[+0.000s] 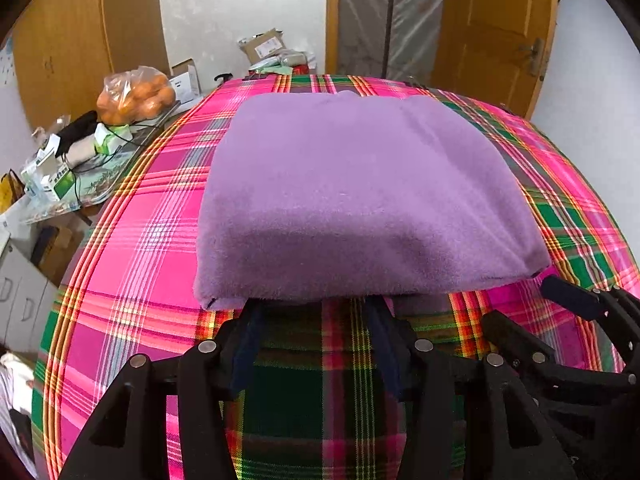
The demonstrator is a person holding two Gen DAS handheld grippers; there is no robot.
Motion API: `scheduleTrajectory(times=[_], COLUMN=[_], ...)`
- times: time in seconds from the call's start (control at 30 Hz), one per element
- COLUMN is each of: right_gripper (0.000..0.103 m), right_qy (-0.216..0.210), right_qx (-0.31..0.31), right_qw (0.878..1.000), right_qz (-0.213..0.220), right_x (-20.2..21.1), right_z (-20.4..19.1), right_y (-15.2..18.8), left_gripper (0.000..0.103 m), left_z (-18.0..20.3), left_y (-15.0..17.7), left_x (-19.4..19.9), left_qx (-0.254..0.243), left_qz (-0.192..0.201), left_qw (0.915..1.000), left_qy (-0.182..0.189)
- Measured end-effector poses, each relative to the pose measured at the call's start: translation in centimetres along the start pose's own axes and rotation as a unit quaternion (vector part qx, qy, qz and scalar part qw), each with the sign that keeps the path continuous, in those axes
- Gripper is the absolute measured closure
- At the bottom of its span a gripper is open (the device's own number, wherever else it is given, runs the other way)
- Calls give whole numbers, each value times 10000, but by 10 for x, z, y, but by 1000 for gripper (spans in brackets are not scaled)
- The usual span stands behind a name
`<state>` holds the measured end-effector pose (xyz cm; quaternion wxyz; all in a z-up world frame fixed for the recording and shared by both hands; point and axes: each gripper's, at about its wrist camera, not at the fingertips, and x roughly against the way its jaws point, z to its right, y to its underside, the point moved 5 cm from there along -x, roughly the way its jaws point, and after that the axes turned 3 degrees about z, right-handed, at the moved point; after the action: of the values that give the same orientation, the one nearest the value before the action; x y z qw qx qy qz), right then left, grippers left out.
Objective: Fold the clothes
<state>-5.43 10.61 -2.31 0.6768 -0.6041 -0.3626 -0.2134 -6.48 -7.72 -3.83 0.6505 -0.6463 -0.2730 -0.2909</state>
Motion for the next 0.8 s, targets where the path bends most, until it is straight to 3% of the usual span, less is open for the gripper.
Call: scheduleTrajectory(times=[0.23, 0.8], right_gripper=[28, 17], right_qy=[23, 65], right_qx=[-8, -95], right_qw=[10000, 9999], right_qz=[-22, -73], right_x=[-1, 0], right_z=[3, 21], right_y=[2, 6], left_gripper=[39, 34], left_z=[3, 6], left_y=[-1, -2], left_x=[-1, -4], left_qx=[-15, 91], left_qz=[-25, -48], left_qw=[10000, 9999], left_qy=[14, -78])
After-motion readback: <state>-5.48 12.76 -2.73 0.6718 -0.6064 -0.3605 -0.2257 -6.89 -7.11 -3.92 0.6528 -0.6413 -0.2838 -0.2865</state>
